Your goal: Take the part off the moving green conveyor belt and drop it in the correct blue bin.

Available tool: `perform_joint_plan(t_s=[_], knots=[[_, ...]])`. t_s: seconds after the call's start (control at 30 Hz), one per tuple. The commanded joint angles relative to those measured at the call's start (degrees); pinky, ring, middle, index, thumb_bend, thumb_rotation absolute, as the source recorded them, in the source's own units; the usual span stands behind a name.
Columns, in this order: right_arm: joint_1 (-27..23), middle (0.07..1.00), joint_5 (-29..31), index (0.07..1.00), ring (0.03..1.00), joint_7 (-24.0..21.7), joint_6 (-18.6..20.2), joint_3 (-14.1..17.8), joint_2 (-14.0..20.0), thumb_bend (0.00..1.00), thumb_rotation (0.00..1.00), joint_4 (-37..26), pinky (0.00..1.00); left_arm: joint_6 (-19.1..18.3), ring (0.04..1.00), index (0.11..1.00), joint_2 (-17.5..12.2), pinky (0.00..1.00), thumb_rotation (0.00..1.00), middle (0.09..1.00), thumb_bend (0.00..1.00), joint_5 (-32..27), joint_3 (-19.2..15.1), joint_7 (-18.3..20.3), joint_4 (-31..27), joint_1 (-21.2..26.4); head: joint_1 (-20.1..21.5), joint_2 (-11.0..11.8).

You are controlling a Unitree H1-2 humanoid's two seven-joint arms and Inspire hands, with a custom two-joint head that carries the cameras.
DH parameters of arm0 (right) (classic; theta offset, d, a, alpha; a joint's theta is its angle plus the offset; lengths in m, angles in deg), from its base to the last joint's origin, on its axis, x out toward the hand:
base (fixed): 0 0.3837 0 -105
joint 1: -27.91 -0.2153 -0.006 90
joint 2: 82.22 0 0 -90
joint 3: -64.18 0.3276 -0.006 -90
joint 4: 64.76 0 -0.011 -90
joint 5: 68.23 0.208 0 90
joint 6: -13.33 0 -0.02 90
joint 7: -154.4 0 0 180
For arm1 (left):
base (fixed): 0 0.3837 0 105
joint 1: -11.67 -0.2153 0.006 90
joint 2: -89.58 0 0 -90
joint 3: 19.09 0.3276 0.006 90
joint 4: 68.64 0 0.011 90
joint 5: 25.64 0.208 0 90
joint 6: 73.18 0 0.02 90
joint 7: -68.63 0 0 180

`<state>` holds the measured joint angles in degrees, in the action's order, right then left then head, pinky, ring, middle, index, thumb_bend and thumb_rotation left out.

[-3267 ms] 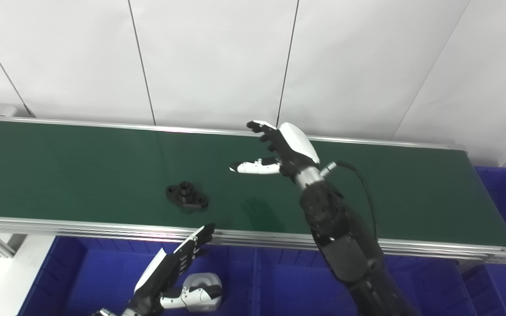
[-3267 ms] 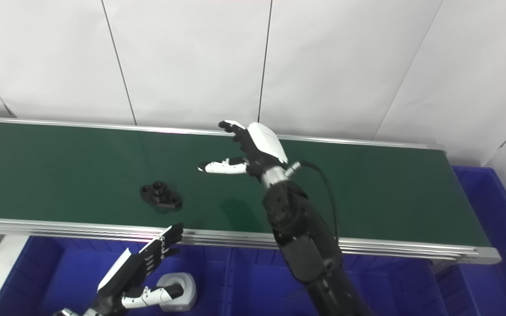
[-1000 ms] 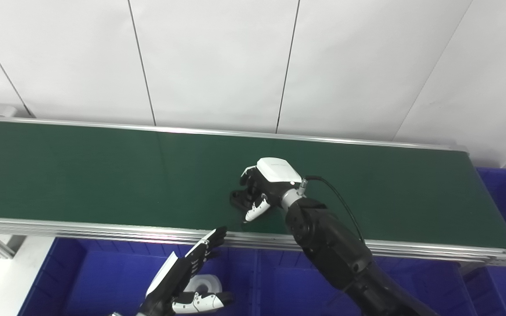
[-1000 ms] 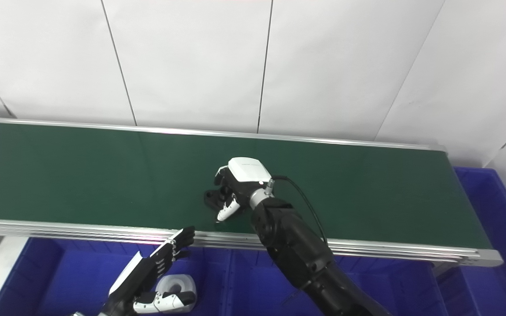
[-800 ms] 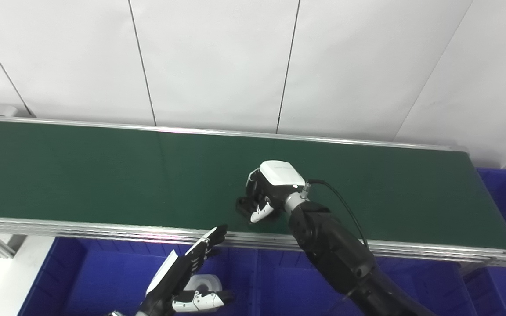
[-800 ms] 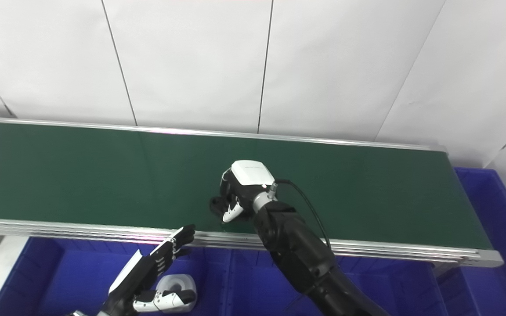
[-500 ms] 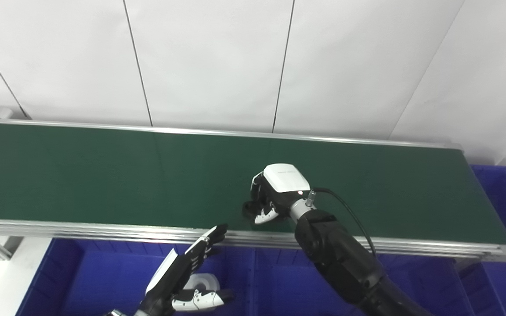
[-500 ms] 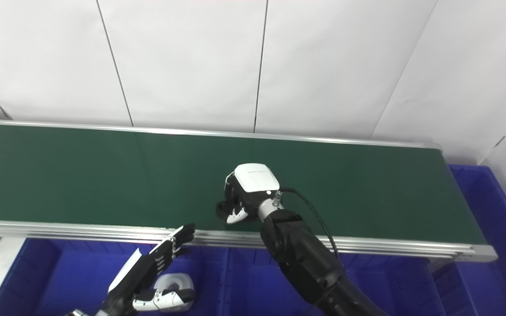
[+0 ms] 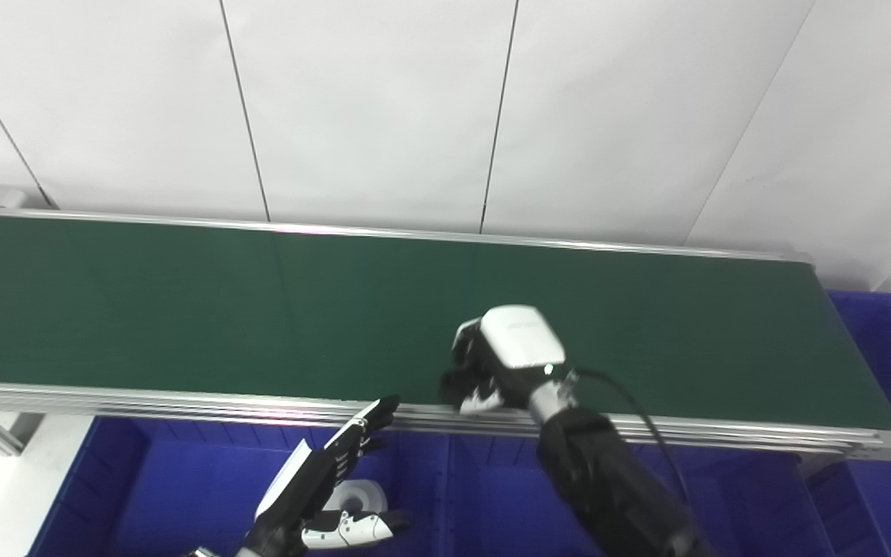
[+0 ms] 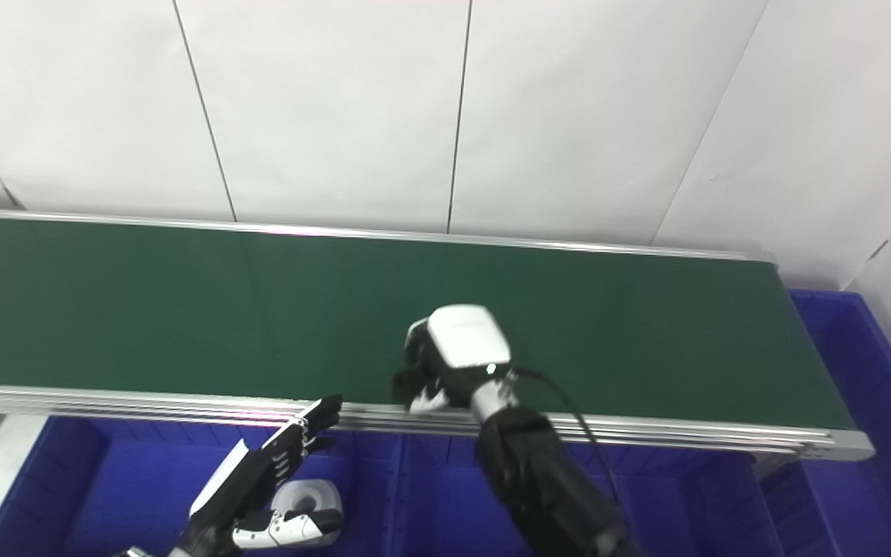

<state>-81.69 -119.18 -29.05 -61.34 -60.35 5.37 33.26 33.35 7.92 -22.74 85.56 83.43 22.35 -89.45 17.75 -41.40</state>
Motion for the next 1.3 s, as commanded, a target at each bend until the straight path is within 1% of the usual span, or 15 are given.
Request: perform_joint_plan(t_s=[0.0,0.07,0.23,0.3,0.37,0.4,0.5,0.6,0.63,0.73,0.83,0.93,1.0,1.13,1.27], knots=[[-1.3,0.467,-0.76,0.543,0.361,-0.63,1.41,2.67,-0.15,0.51,0.0,-7.39,0.26,1.56,0.947,0.931,0.0,0.88,0.41,0.96,0.81,-0.53,-0.19,0.07,-1.11,1.05,0.0,-0.2],[-0.02,0.471,-1.98,0.55,0.358,-2.31,2.37,3.76,0.09,0.51,0.0,-11.95,0.28,1.83,0.944,0.932,0.05,0.88,0.41,0.96,0.81,-0.53,-0.14,0.01,-1.05,1.08,-0.13,-0.27],[4.06,0.478,-3.22,0.557,0.353,-4.74,4.84,8.01,-1.3,0.51,0.0,-21.61,0.28,1.27,0.949,0.933,-0.07,0.88,0.41,0.962,0.81,-0.47,-0.09,0.06,-1.42,1.01,-0.15,-0.65],[5.93,0.467,-3.8,0.557,0.345,-6.47,5.77,9.32,-1.36,0.5,0.0,-25.49,0.28,1.87,0.945,0.931,-0.13,0.89,0.41,0.959,0.81,-0.43,-0.18,-0.03,-1.22,0.99,0.13,-0.8],[7.4,0.462,-4.18,0.557,0.341,-8.05,6.66,10.4,-1.68,0.5,0.0,-28.12,0.28,2.26,0.942,0.931,-0.26,0.89,0.41,0.957,0.81,-0.29,-0.19,-0.03,-1.12,1.01,0.13,-0.98],[8.03,0.49,-4.27,0.516,0.379,-8.77,7.04,10.95,-1.97,0.51,0.0,-29.1,0.27,2.34,0.942,0.933,-0.34,0.89,0.42,0.958,0.8,-0.2,-0.18,0.0,-1.14,1.01,0.13,-0.98],[12.07,0.504,-4.02,0.49,0.407,-9.0,6.98,12.63,-2.42,0.52,0.0,-32.35,0.24,1.81,0.942,0.935,-0.42,0.89,0.41,0.959,0.8,-0.65,-0.23,0.17,-1.67,0.86,0.25,-1.42],[16.31,0.505,-4.25,0.486,0.397,-8.83,6.52,13.55,-2.75,0.52,0.0,-34.05,0.2,0.53,0.942,0.937,-0.74,0.88,0.41,0.96,0.81,-0.77,-0.26,0.4,-2.87,0.65,0.88,-3.07],[17.64,0.506,-4.14,0.486,0.395,-8.94,6.63,13.81,-2.91,0.52,0.0,-34.28,0.19,-0.04,0.941,0.938,-0.86,0.87,0.41,0.961,0.81,-0.79,-0.26,0.5,-3.26,0.61,0.88,-3.07],[21.64,0.512,-3.05,0.486,0.394,-8.47,6.62,14.83,-3.61,0.52,0.0,-34.24,0.21,-2.17,0.952,0.943,-1.27,0.89,0.42,0.965,0.81,-0.81,-0.32,0.71,-4.8,0.44,1.5,-4.53],[25.59,0.508,-2.52,0.486,0.402,-7.74,6.02,15.58,-3.67,0.52,0.0,-32.27,0.2,-3.21,0.947,0.94,-1.48,0.88,0.42,0.968,0.81,-1.06,-0.45,0.85,-5.77,0.67,1.65,-5.88],[27.85,0.507,-2.53,0.486,0.403,-7.08,5.7,15.91,-3.5,0.52,0.0,-29.25,0.2,-4.62,0.946,0.938,-1.53,0.87,0.41,0.968,0.81,-1.59,-0.65,1.12,-6.87,0.88,1.65,-7.3],[28.43,0.472,-2.44,0.537,0.37,-7.1,6.26,16.02,-3.41,0.51,0.0,-26.55,0.27,-5.13,0.947,0.934,-1.44,0.87,0.4,0.965,0.81,-1.9,-0.75,1.19,-7.3,1.04,1.58,-7.67],[27.93,0.468,-3.39,0.552,0.362,-8.21,6.94,15.44,-2.7,0.51,0.0,-23.16,0.3,-5.46,0.947,0.935,-1.27,0.89,0.41,0.964,0.82,-1.59,-0.78,1.02,-7.37,1.44,1.5,-8.84],[26.65,0.486,-5.33,0.55,0.373,-14.3,10.05,13.78,-1.5,0.51,0.0,-21.3,0.29,-6.72,0.946,0.936,-1.29,0.87,0.43,0.964,0.84,-1.27,-0.78,0.92,-8.23,1.42,1.4,-9.36]])
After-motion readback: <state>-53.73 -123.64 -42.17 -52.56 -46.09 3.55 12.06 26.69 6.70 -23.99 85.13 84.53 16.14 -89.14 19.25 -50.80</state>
